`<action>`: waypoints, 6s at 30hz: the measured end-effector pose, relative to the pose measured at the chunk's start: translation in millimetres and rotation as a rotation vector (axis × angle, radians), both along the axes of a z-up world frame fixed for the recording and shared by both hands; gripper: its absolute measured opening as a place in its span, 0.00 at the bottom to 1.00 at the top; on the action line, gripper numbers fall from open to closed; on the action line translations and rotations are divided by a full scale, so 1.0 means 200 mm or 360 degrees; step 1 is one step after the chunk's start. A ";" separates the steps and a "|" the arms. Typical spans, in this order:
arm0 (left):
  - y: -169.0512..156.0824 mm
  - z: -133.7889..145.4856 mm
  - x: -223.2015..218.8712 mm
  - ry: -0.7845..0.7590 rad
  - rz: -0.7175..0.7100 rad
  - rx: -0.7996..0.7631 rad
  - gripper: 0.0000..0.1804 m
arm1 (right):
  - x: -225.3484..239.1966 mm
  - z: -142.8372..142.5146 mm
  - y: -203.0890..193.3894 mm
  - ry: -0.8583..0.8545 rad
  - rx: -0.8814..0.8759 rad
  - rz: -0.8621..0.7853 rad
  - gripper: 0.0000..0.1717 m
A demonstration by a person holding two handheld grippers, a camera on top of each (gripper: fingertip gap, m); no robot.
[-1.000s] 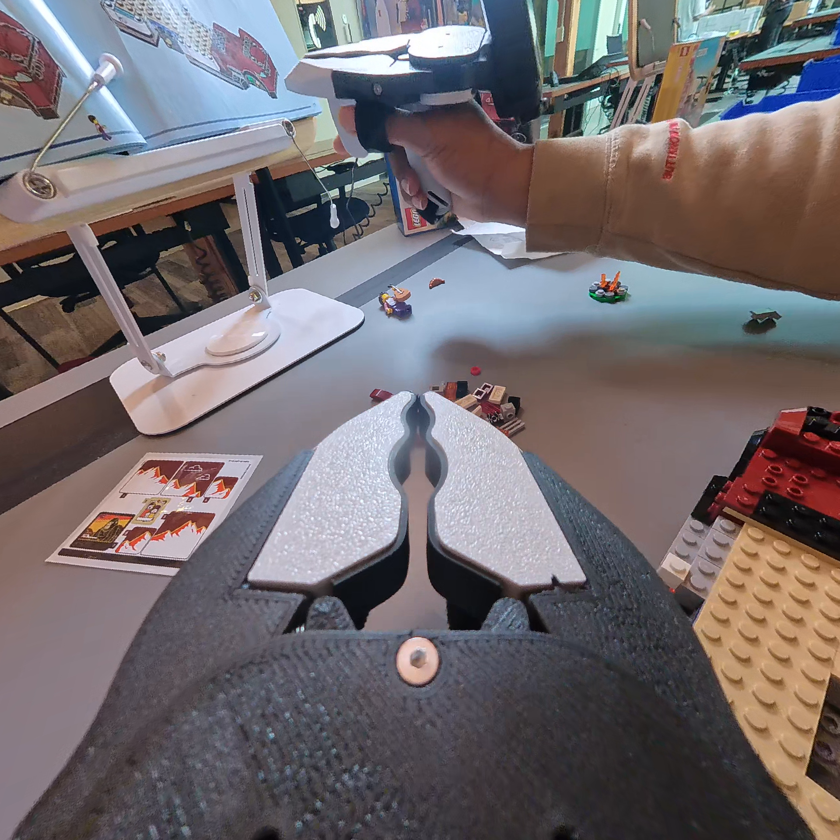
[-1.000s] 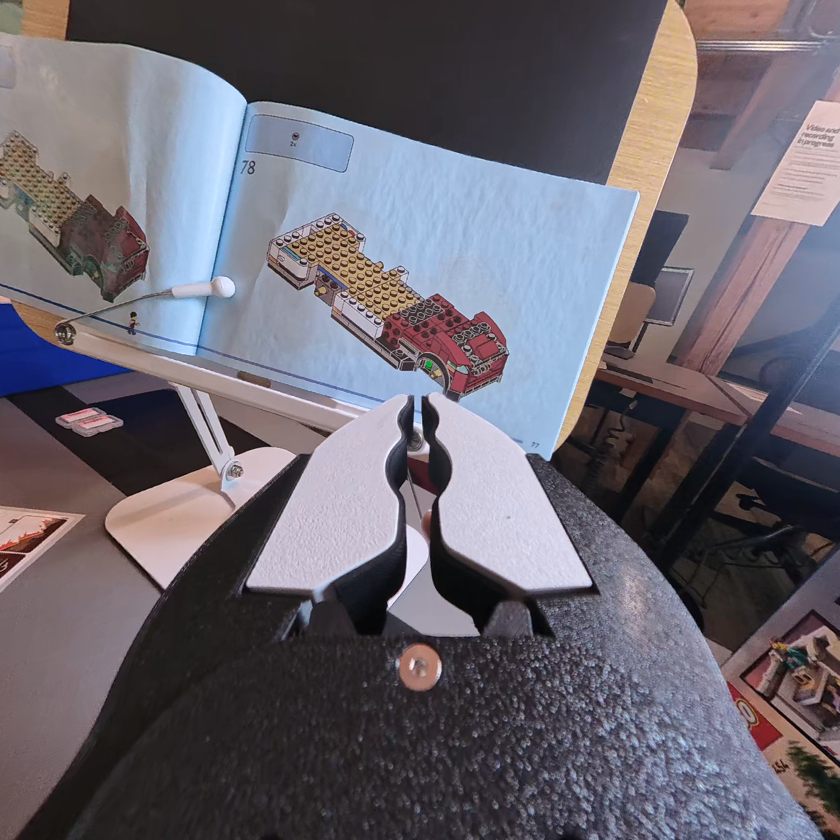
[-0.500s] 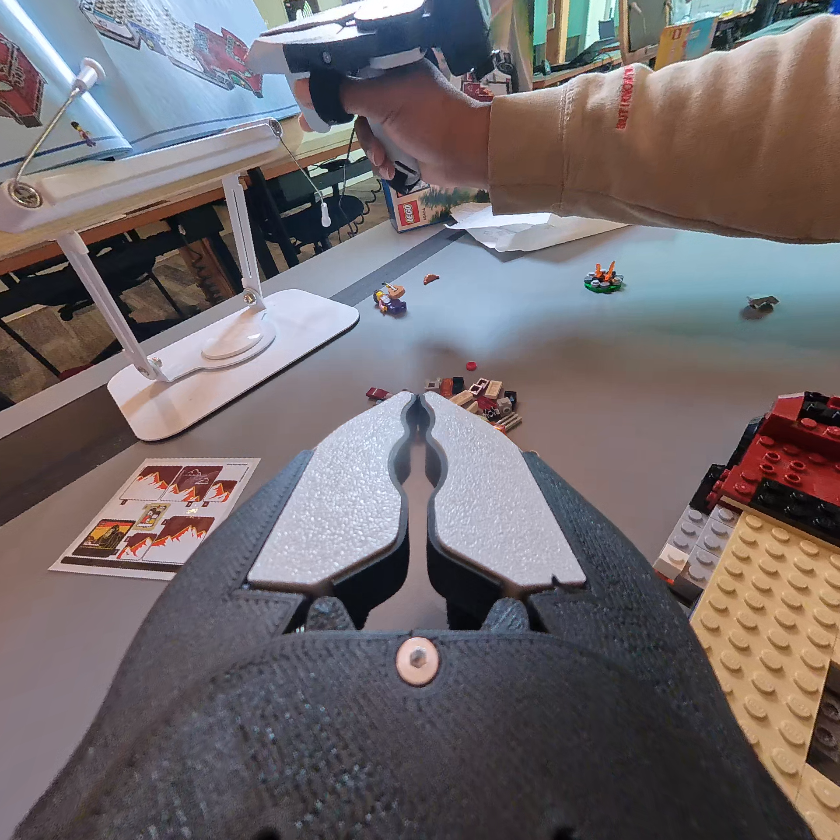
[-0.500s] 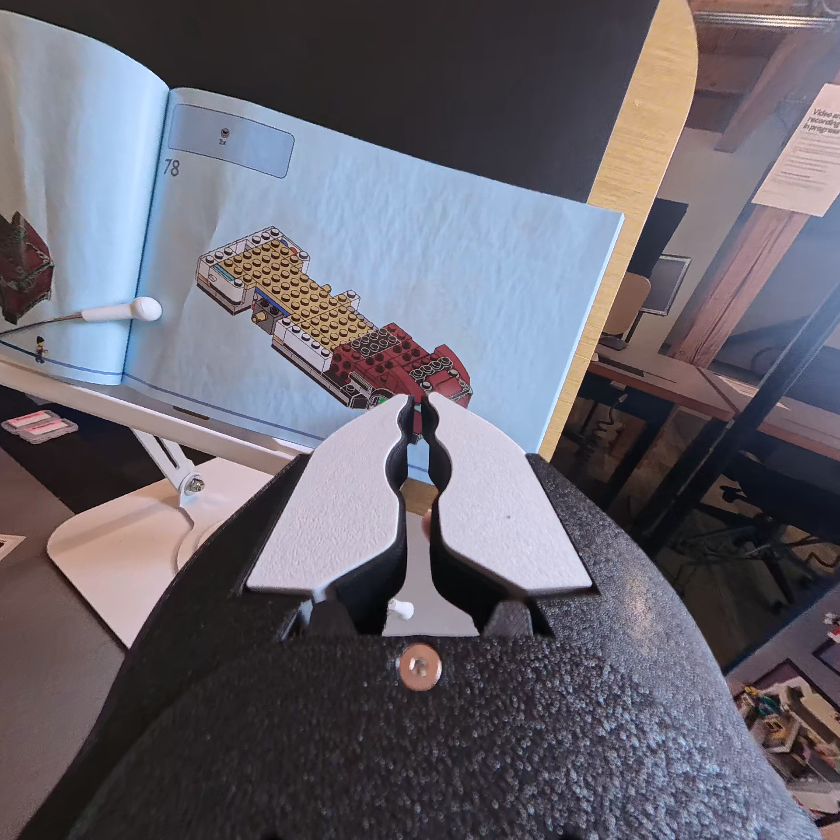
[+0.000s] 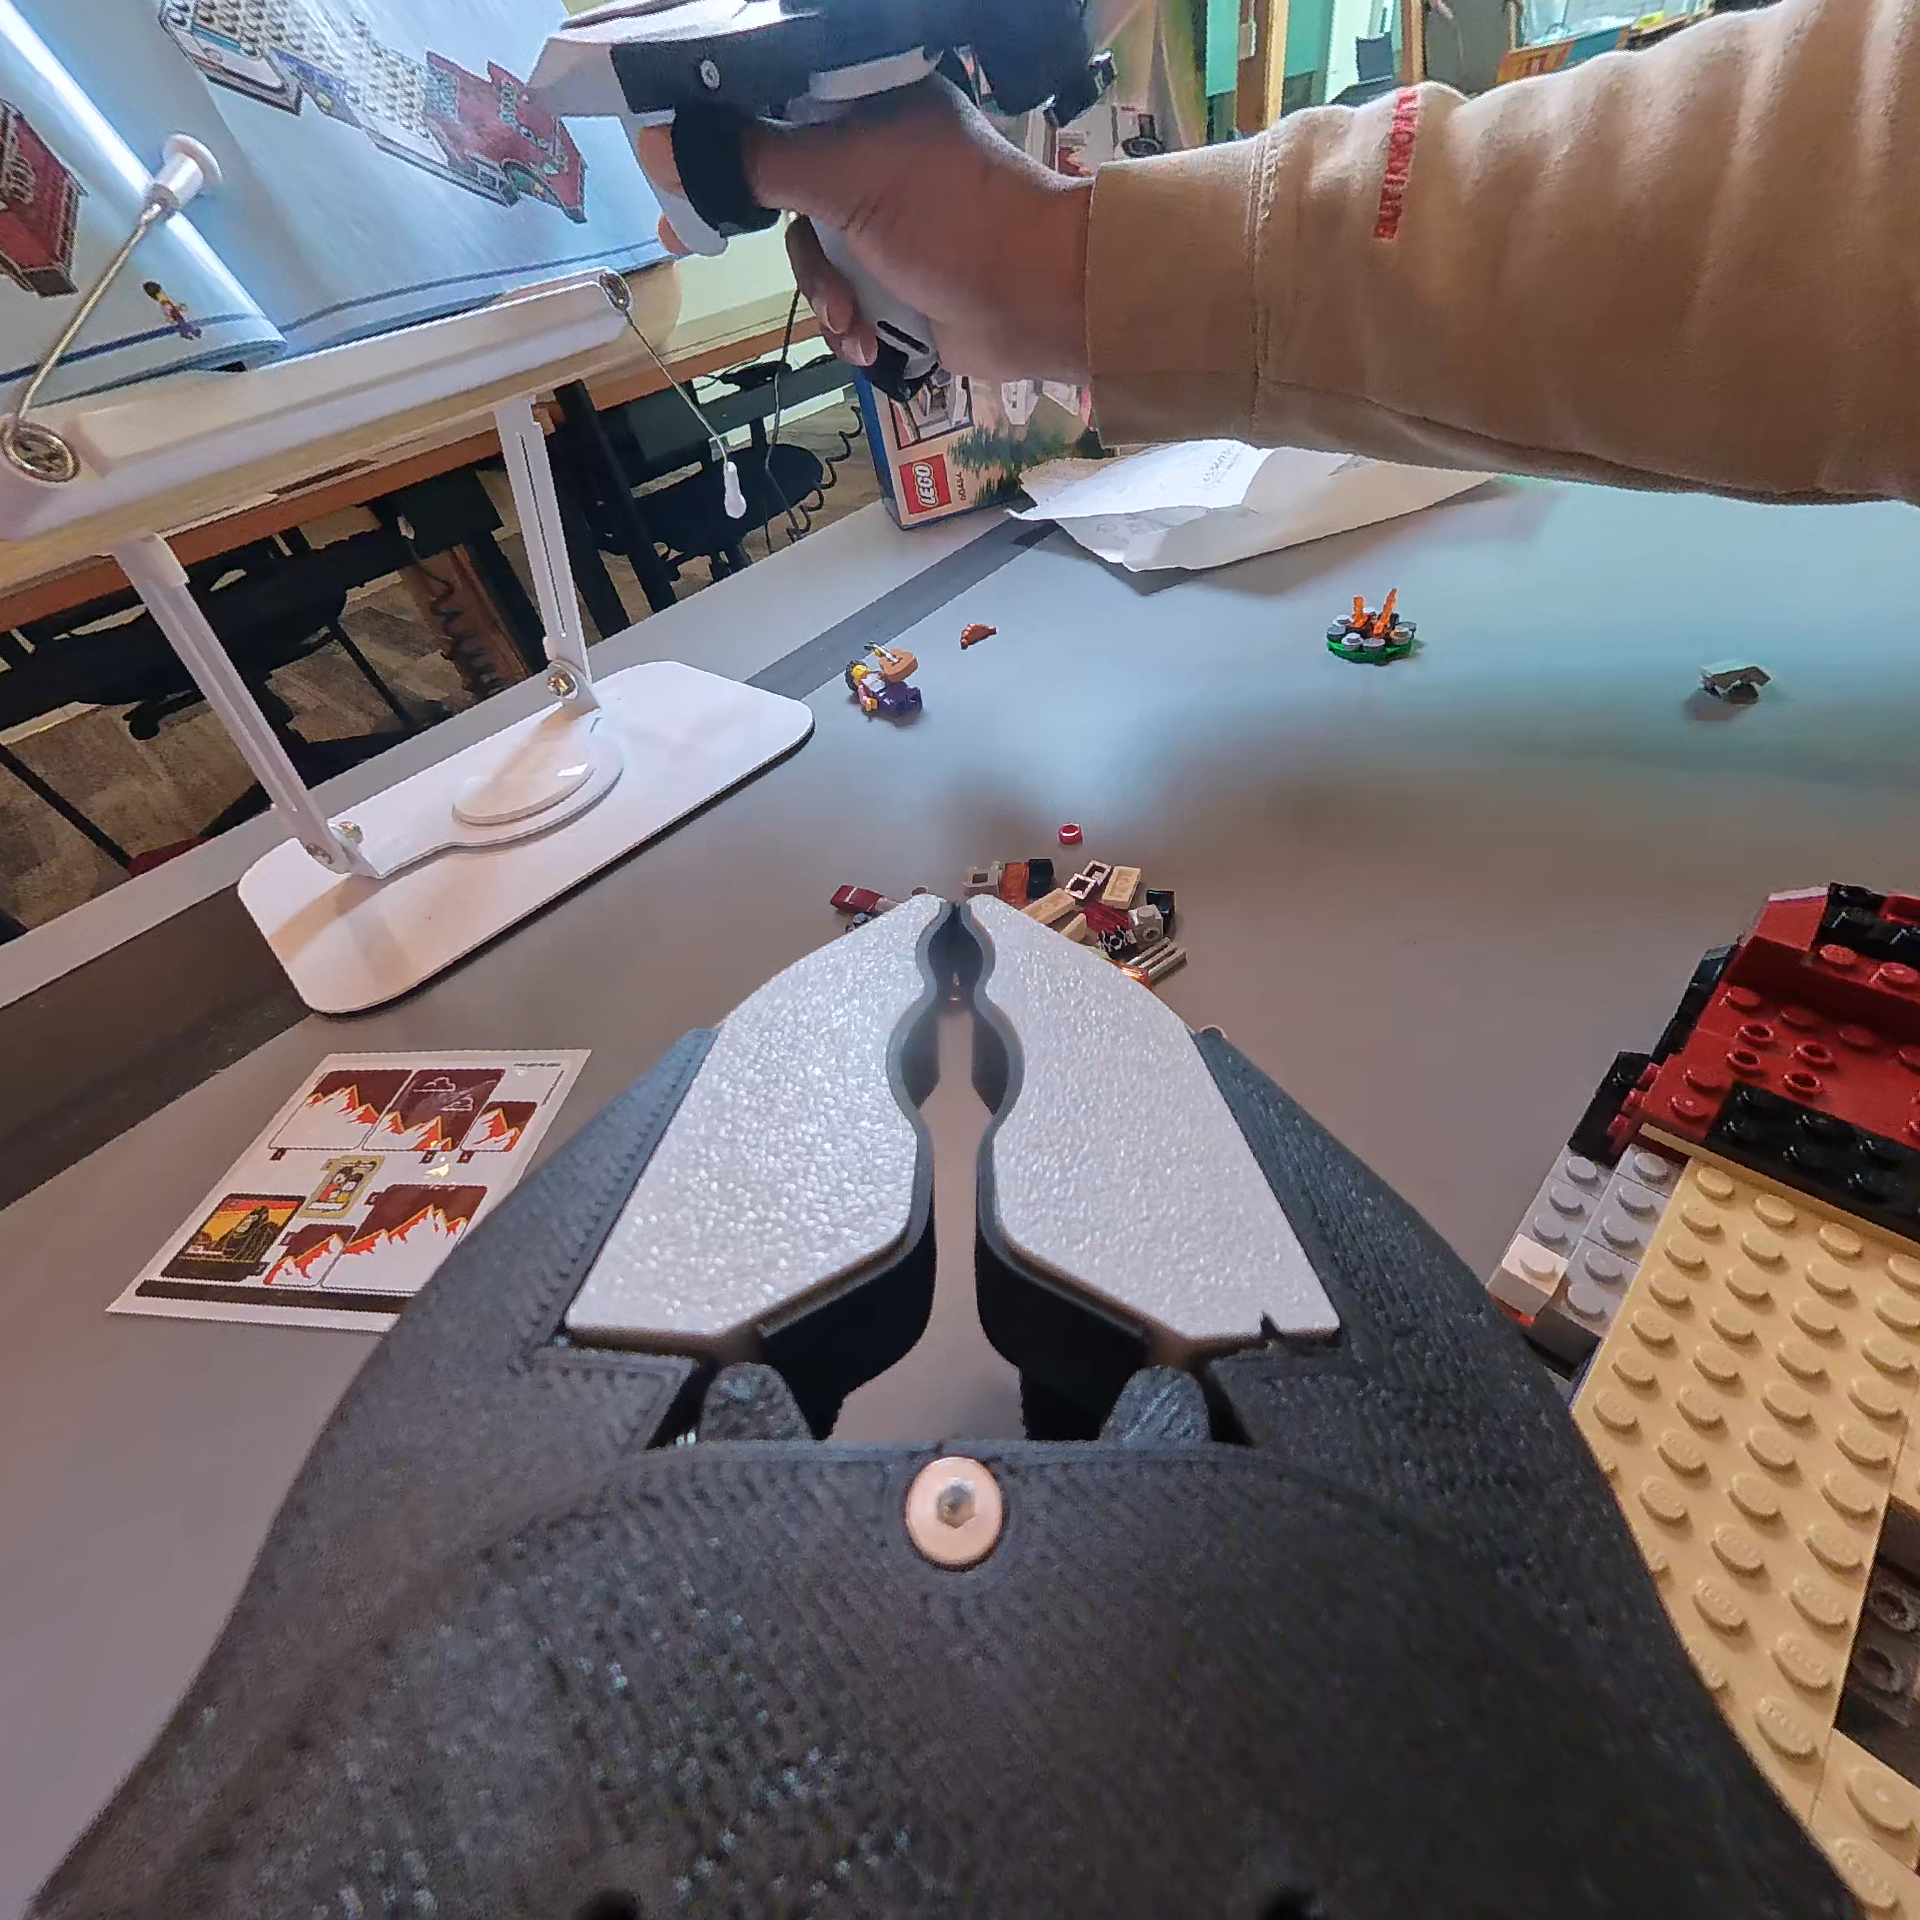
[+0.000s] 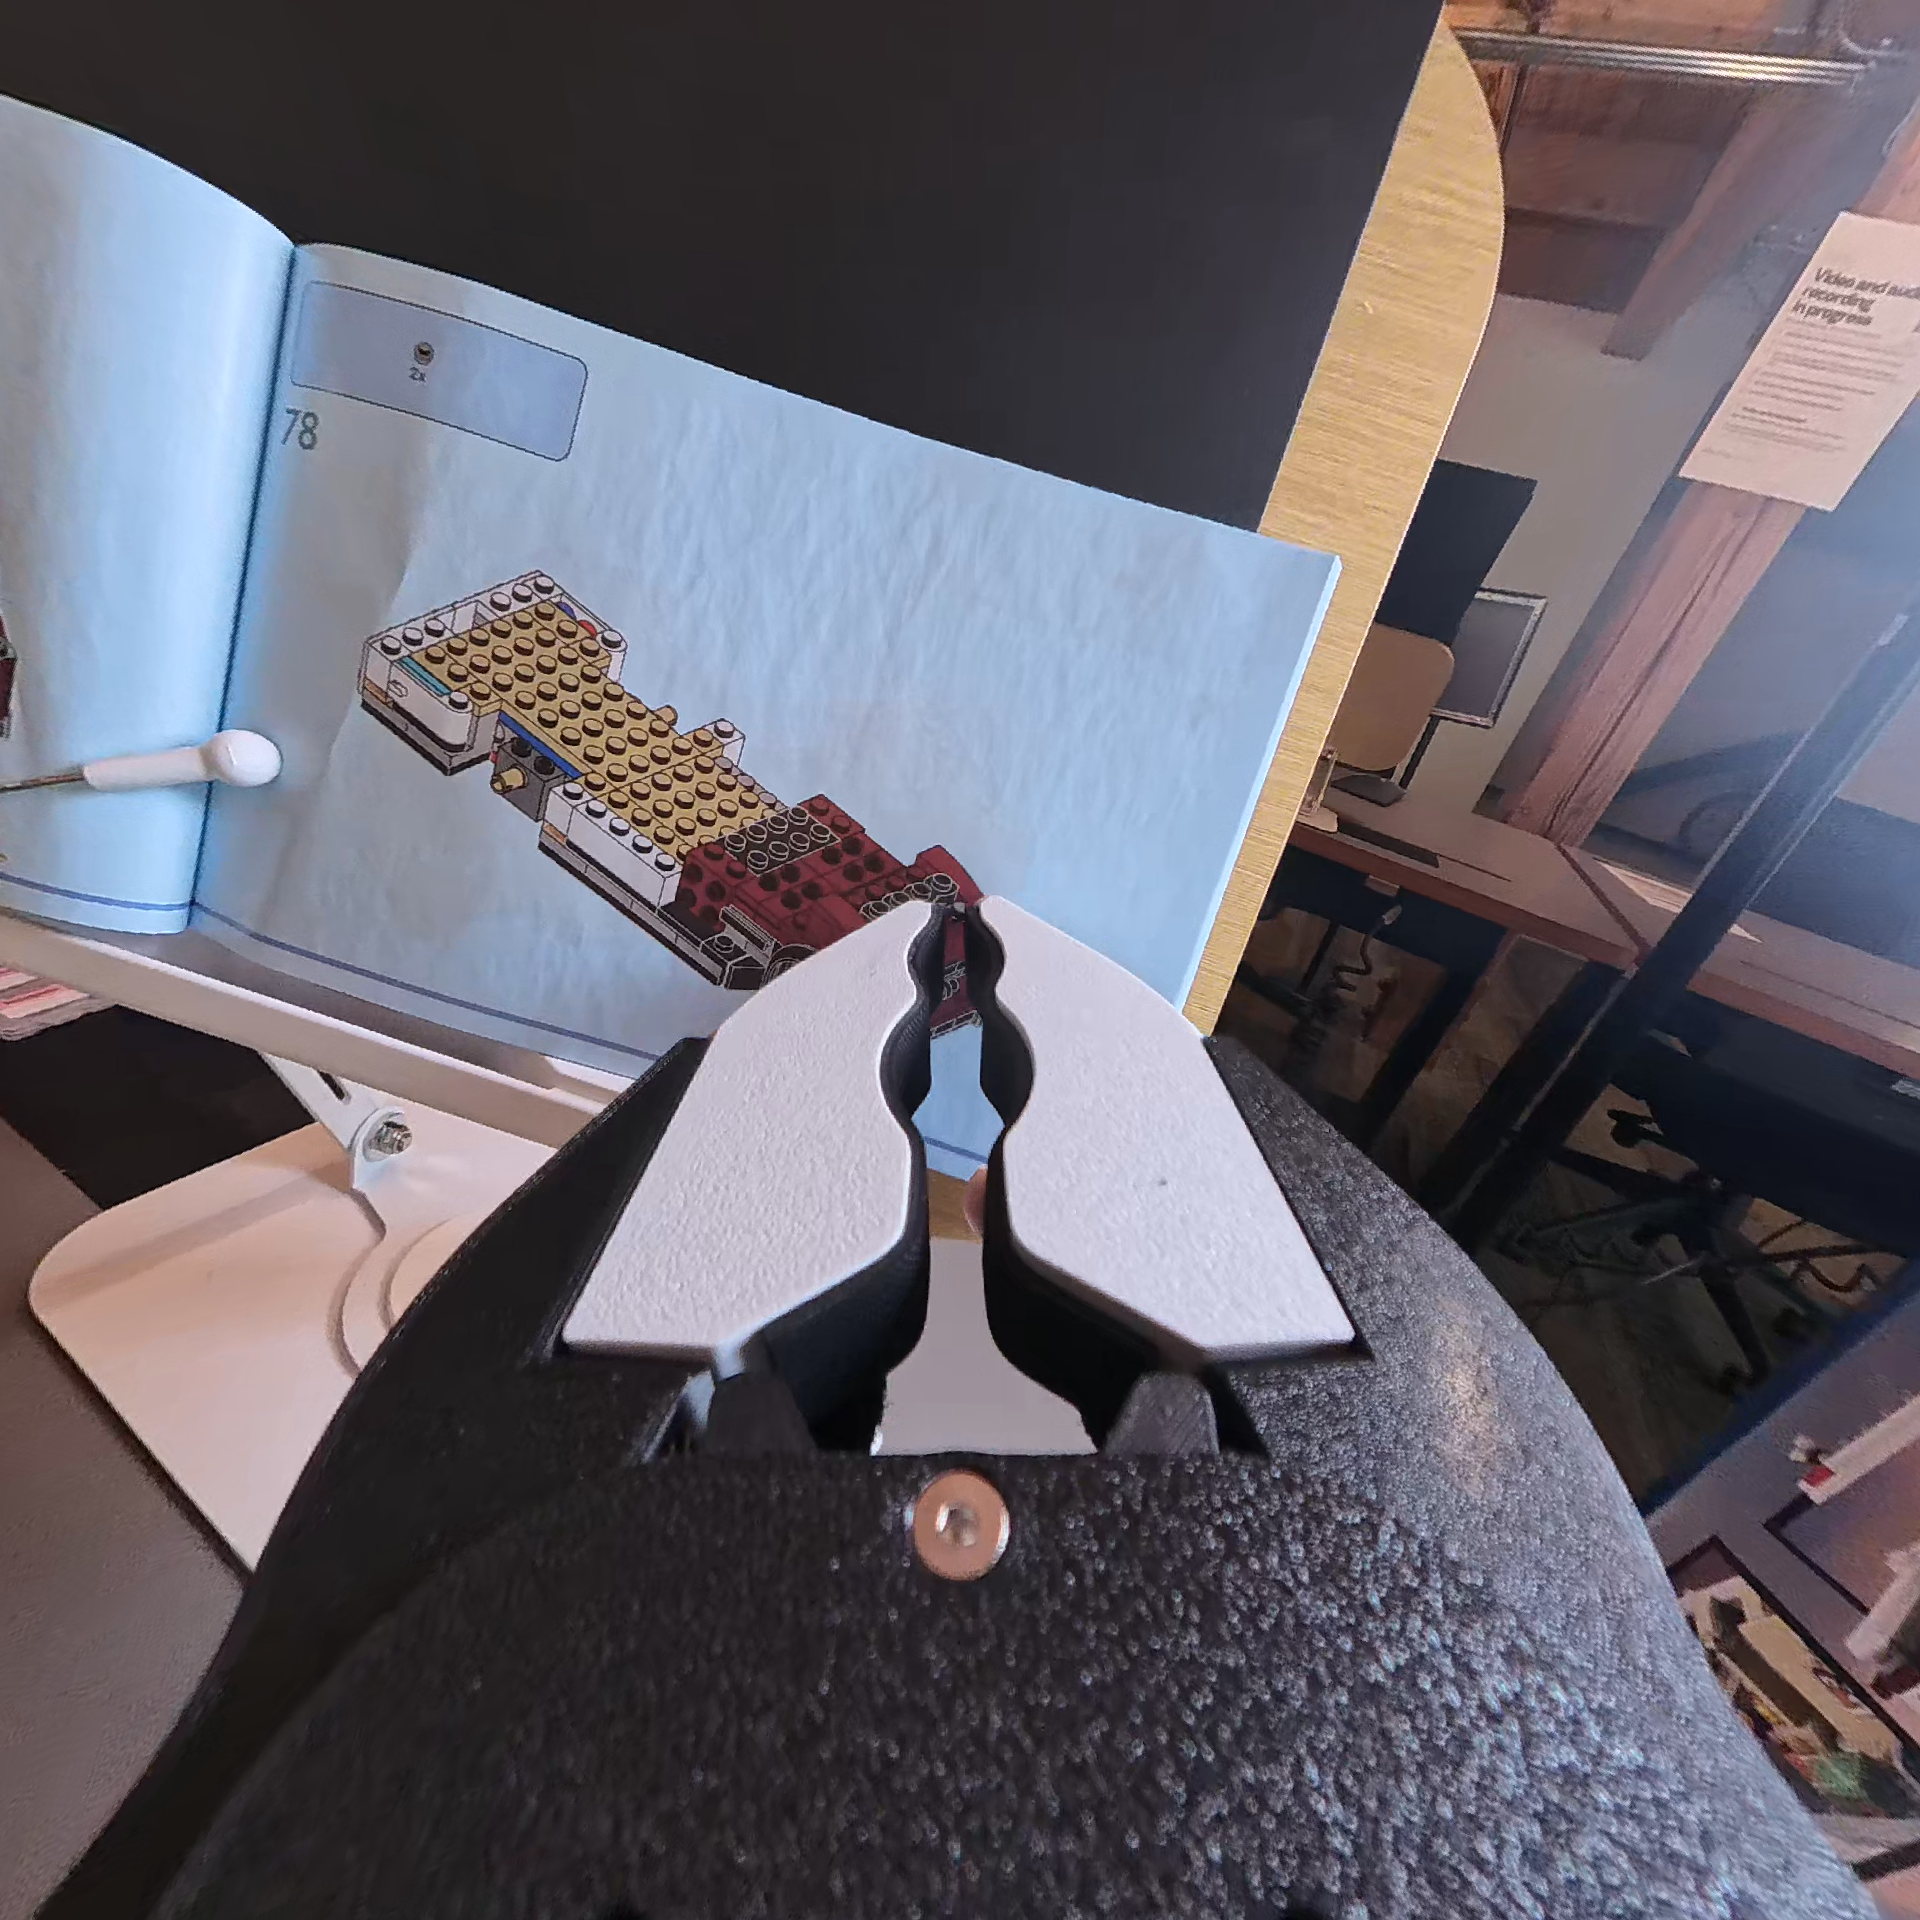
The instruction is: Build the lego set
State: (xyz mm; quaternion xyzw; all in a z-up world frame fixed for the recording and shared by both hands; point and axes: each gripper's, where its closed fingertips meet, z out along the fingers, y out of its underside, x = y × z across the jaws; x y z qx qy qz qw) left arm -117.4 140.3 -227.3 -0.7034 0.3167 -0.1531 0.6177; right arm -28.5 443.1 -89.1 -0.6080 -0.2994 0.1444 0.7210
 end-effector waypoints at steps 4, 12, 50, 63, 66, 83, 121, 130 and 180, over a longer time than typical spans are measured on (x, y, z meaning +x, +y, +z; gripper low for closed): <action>0.00 0.00 0.01 -0.0010 -0.0015 0.0000 0.00 | -0.02 -0.02 -0.07 -0.0011 0.0007 0.0051 0.02; -0.05 0.07 0.04 -0.0054 -0.0092 0.0061 0.02 | -0.01 -0.09 -0.32 -0.0167 0.0002 0.0201 0.02; -0.16 -0.01 0.17 -0.0008 -0.0370 -0.0193 0.03 | -0.17 -0.93 -1.66 -0.1268 -0.0873 0.1366 0.05; -0.52 0.34 0.44 -0.0064 -0.0728 0.0357 0.11 | -0.04 -0.31 -2.04 0.0442 -0.1296 0.1686 0.04; -0.55 0.38 0.46 -0.0017 -0.0686 0.0477 0.09 | -0.03 -0.29 -2.07 0.0684 -0.1497 0.1802 0.04; -0.49 0.28 0.49 0.0222 -0.0691 0.0353 0.01 | 0.11 -0.34 -1.92 0.0706 -0.1586 0.1692 0.09; -0.21 -0.12 0.47 0.0582 -0.0900 -0.0856 0.07 | 0.25 -0.85 -1.73 -0.0713 -0.1045 0.0963 0.05; -0.51 -0.13 0.27 0.0430 -0.0716 -0.0744 0.31 | 0.15 -1.00 -1.81 -0.1320 -0.0709 0.1283 0.07; -0.61 -0.27 0.23 0.0682 -0.0778 -0.0679 0.37 | 0.00 -0.89 -1.50 -0.1207 -0.0886 0.1268 0.06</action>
